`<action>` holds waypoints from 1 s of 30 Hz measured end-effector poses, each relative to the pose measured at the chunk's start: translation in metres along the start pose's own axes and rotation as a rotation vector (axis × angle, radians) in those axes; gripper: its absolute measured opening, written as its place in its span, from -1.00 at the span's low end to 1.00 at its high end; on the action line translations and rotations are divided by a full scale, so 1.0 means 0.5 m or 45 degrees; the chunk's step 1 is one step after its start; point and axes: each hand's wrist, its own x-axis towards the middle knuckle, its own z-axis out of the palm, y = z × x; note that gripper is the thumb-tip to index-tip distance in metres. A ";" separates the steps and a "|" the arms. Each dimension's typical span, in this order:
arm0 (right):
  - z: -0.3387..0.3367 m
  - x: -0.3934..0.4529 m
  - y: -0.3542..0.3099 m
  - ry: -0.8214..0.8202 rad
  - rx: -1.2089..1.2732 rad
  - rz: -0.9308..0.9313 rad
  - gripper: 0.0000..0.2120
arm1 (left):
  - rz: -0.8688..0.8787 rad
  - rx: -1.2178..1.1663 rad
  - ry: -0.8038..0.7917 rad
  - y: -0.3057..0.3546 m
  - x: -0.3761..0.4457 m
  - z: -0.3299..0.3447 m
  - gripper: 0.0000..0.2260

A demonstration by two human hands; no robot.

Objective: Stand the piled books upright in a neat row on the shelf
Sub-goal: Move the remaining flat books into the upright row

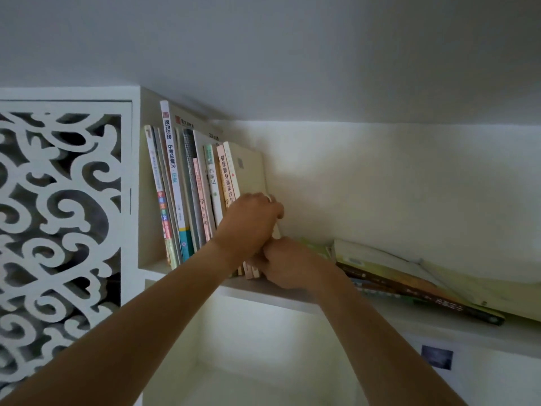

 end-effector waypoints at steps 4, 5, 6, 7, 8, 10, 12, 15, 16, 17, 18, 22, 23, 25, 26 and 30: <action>0.024 0.008 0.003 -0.023 -0.150 0.091 -0.61 | 0.125 0.336 -0.166 0.006 -0.014 0.005 -0.80; 0.023 0.004 0.002 0.003 -0.142 0.094 -0.62 | 0.114 0.320 -0.146 0.008 -0.011 0.005 -0.79; 0.021 -0.001 0.005 0.038 -0.119 0.085 -0.62 | 0.069 0.261 -0.120 0.012 -0.008 0.004 -0.78; 0.018 -0.009 0.010 0.079 -0.086 0.075 -0.63 | 0.015 0.182 -0.069 0.016 -0.003 0.003 -0.76; 0.013 -0.021 0.016 0.116 -0.039 0.068 -0.62 | -0.052 0.044 0.005 0.024 0.002 0.001 -0.74; -0.004 -0.047 0.038 0.182 0.050 0.068 -0.59 | -0.165 -0.375 0.144 0.047 0.010 0.000 -0.72; -0.030 -0.080 0.070 0.291 0.129 0.039 -0.67 | -0.203 -0.850 0.255 0.084 0.020 -0.001 -0.70; -0.077 -0.137 0.126 0.523 0.209 0.149 -0.79 | -0.182 -1.116 0.301 0.148 0.036 0.002 -0.73; -0.091 -0.158 0.147 0.633 0.183 0.240 -0.77 | -0.168 -1.116 0.275 0.166 0.041 0.004 -0.73; -0.103 -0.177 0.170 0.736 0.119 0.352 -0.77 | -0.129 -1.116 0.206 0.183 0.045 0.006 -0.73; -0.114 -0.200 0.194 0.778 0.020 0.524 -0.77 | -0.057 -1.130 0.086 0.198 0.048 0.006 -0.72; -0.119 -0.280 0.303 0.324 -0.085 1.330 -0.43 | 0.309 -0.907 -0.485 0.262 0.051 0.016 -0.51; -0.111 -0.292 0.325 0.199 -0.033 1.401 -0.31 | 0.365 -0.783 -0.509 0.272 0.050 0.024 -0.44; -0.091 -0.305 0.343 0.076 -0.012 1.394 -0.14 | 0.413 -0.654 -0.434 0.285 0.050 0.038 -0.35; -0.084 -0.308 0.341 0.078 -0.026 1.362 -0.14 | 0.406 -0.652 -0.390 0.287 0.050 0.045 -0.34; -0.084 -0.303 0.309 0.231 -0.020 1.178 -0.13 | 0.369 -0.747 -0.322 0.287 0.045 0.061 -0.21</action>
